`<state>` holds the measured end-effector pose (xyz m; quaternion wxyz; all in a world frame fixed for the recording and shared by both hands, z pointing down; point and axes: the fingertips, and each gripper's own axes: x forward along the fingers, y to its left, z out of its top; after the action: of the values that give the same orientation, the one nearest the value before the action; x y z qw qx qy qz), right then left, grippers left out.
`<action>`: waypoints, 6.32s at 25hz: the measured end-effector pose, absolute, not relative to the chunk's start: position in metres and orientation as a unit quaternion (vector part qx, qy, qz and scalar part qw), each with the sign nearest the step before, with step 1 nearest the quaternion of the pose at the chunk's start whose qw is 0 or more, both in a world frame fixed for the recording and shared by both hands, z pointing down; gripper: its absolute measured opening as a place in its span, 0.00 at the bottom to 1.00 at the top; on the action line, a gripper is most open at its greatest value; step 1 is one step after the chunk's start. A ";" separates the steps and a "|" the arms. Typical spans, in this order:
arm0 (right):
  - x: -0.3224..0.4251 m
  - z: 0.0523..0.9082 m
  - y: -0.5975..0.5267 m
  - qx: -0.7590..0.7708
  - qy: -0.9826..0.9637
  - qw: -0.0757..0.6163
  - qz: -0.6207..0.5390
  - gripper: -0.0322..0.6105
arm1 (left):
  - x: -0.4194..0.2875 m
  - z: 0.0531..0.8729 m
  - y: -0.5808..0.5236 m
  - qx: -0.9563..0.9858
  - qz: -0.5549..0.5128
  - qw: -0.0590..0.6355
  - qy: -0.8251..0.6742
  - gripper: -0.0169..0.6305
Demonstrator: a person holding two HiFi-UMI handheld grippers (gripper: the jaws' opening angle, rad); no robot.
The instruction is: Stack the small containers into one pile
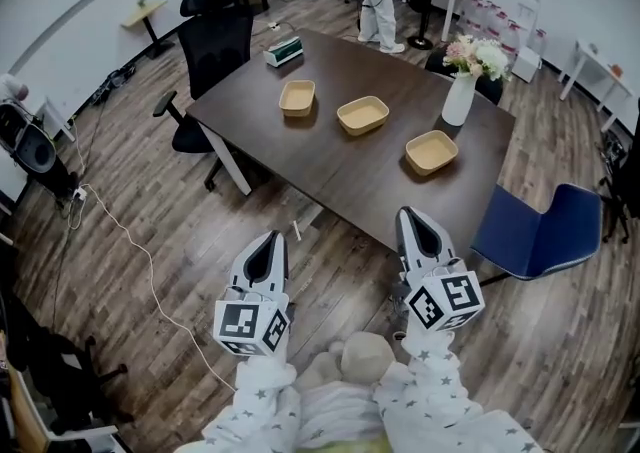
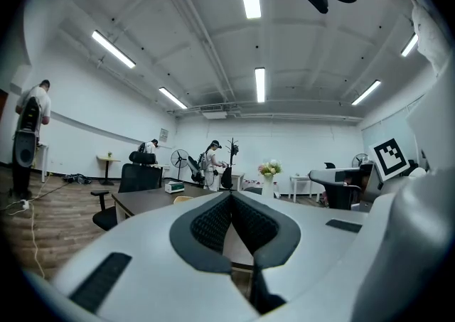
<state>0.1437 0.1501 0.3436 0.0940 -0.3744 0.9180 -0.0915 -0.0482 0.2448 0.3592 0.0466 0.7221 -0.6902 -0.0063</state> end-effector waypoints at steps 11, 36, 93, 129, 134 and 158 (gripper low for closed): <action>0.119 0.372 0.098 -0.383 0.914 0.071 -0.118 0.08 | -0.084 0.386 0.199 0.716 -0.002 0.077 -0.694 0.06; 0.077 0.366 -0.097 -0.395 0.907 0.064 -0.127 0.08 | -0.115 0.366 -0.025 0.763 0.012 0.057 -0.643 0.06; 0.257 0.597 -0.153 -0.690 0.593 -0.017 -0.414 0.29 | 0.092 0.538 -0.149 0.914 0.178 0.227 -0.285 0.07; 0.205 0.540 -0.162 -0.685 0.614 0.008 -0.392 0.11 | 0.025 0.490 -0.163 0.907 0.105 0.209 -0.351 0.07; 0.174 0.534 -0.169 -0.699 0.601 0.009 -0.387 0.11 | -0.013 0.487 -0.176 0.906 0.101 0.214 -0.350 0.07; 0.052 0.520 -0.228 -0.744 0.548 0.073 -0.374 0.11 | -0.125 0.474 -0.238 0.916 0.079 0.198 -0.339 0.07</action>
<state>0.0518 -0.2280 0.5195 0.0727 -0.7444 0.5483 -0.3742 -0.1254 -0.2385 0.4740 0.1977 0.9162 -0.3394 0.0794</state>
